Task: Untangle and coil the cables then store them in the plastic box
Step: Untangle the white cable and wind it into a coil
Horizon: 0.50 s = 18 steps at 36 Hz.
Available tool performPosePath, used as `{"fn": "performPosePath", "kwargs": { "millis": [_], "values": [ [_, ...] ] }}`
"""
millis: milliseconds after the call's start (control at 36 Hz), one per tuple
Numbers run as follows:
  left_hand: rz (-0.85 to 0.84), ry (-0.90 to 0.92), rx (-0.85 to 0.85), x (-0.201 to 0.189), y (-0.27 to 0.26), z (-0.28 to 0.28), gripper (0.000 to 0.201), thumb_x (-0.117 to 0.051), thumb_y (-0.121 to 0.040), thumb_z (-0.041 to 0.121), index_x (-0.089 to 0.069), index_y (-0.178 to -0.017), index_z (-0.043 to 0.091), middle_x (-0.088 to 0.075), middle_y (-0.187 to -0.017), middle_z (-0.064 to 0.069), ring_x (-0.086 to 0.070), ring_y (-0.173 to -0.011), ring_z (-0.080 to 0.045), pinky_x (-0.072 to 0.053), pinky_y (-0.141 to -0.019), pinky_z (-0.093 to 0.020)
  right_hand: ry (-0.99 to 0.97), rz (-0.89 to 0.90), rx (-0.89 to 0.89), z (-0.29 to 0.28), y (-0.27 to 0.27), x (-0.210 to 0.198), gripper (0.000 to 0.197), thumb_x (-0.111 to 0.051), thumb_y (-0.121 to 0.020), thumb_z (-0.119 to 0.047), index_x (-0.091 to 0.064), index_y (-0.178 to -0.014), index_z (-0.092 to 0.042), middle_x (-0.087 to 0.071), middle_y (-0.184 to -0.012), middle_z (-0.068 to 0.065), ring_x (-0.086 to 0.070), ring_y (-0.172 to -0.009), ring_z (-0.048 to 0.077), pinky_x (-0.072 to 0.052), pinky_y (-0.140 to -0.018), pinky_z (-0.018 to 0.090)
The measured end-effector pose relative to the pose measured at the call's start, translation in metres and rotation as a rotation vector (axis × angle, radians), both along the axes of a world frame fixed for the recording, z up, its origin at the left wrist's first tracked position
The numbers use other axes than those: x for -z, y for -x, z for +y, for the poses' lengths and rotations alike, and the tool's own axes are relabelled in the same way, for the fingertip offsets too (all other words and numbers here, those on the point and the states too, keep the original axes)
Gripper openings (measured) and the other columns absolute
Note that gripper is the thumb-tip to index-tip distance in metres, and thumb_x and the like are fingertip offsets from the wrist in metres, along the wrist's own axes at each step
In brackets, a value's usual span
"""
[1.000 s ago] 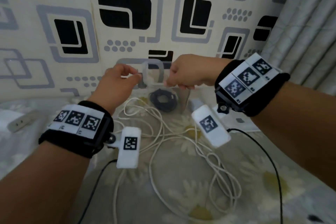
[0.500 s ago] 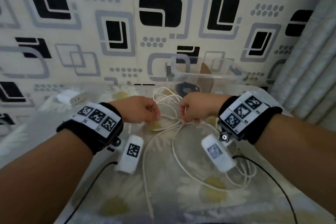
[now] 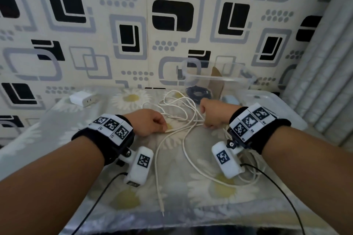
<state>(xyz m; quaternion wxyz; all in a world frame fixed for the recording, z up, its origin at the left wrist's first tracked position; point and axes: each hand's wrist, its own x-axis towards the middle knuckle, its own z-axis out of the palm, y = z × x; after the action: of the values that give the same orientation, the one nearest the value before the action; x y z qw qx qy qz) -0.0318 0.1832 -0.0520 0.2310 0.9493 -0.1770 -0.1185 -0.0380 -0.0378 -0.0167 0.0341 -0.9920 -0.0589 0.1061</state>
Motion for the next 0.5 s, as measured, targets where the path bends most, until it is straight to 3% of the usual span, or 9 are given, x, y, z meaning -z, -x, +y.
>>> {"fn": "performPosePath", "kwargs": {
  "millis": [111, 167, 222, 278, 333, 500],
  "values": [
    [0.007, 0.003, -0.024, 0.001, -0.001, 0.002, 0.016, -0.061, -0.092, 0.041, -0.066, -0.095, 0.026, -0.064, -0.089, 0.009, -0.056, -0.082, -0.008, -0.039, -0.068, -0.016, -0.062, -0.045, 0.074, -0.011, -0.002, 0.001, 0.039, -0.057, -0.089, -0.004, -0.041, -0.124, -0.006, -0.061, -0.108, 0.014, -0.059, -0.087, 0.027, -0.046, -0.063, 0.032],
    [0.021, 0.052, -0.026, 0.002, -0.001, 0.001, 0.017, -0.066, -0.088, 0.042, -0.064, -0.094, 0.027, -0.064, -0.089, 0.008, -0.055, -0.079, -0.007, -0.04, -0.068, -0.018, -0.126, -0.05, 0.105, -0.014, -0.003, 0.0, 0.037, -0.059, -0.089, -0.008, -0.043, -0.123, -0.012, -0.058, -0.101, 0.009, -0.062, -0.088, 0.027, -0.05, -0.069, 0.034],
    [0.049, 0.099, -0.009, 0.003, -0.001, -0.001, 0.02, -0.072, -0.083, 0.041, -0.064, -0.096, 0.029, -0.064, -0.091, 0.007, -0.056, -0.078, -0.007, -0.042, -0.071, -0.019, -0.149, -0.068, 0.11, -0.014, -0.002, 0.0, 0.034, -0.058, -0.091, -0.013, -0.047, -0.122, -0.009, -0.061, -0.101, 0.009, -0.064, -0.089, 0.028, -0.05, -0.074, 0.035],
    [0.061, 0.084, 0.017, 0.003, 0.0, -0.004, 0.015, -0.073, -0.083, 0.037, -0.065, -0.094, 0.031, -0.062, -0.088, 0.009, -0.056, -0.079, -0.007, -0.042, -0.071, -0.017, -0.117, -0.075, 0.087, -0.01, 0.0, -0.001, 0.03, -0.057, -0.093, -0.018, -0.057, -0.117, -0.001, -0.067, -0.107, 0.015, -0.066, -0.094, 0.03, -0.051, -0.078, 0.035],
    [0.041, 0.055, 0.024, 0.004, 0.001, -0.006, 0.01, -0.07, -0.086, 0.035, -0.065, -0.094, 0.032, -0.06, -0.086, 0.014, -0.054, -0.077, -0.002, -0.039, -0.068, -0.013, -0.072, -0.063, 0.055, -0.006, -0.001, 0.001, 0.029, -0.055, -0.094, -0.022, -0.066, -0.109, 0.0, -0.068, -0.108, 0.016, -0.065, -0.097, 0.029, -0.05, -0.084, 0.035],
    [0.016, 0.064, -0.043, 0.004, 0.0, -0.003, 0.011, -0.062, -0.092, 0.032, -0.065, -0.101, 0.026, -0.061, -0.088, 0.012, -0.052, -0.077, -0.002, -0.039, -0.067, -0.013, -0.13, -0.1, 0.05, -0.004, -0.006, 0.004, 0.024, -0.057, -0.093, -0.02, -0.07, -0.105, -0.003, -0.069, -0.108, 0.011, -0.061, -0.102, 0.026, -0.048, -0.089, 0.031]
  ]
}}
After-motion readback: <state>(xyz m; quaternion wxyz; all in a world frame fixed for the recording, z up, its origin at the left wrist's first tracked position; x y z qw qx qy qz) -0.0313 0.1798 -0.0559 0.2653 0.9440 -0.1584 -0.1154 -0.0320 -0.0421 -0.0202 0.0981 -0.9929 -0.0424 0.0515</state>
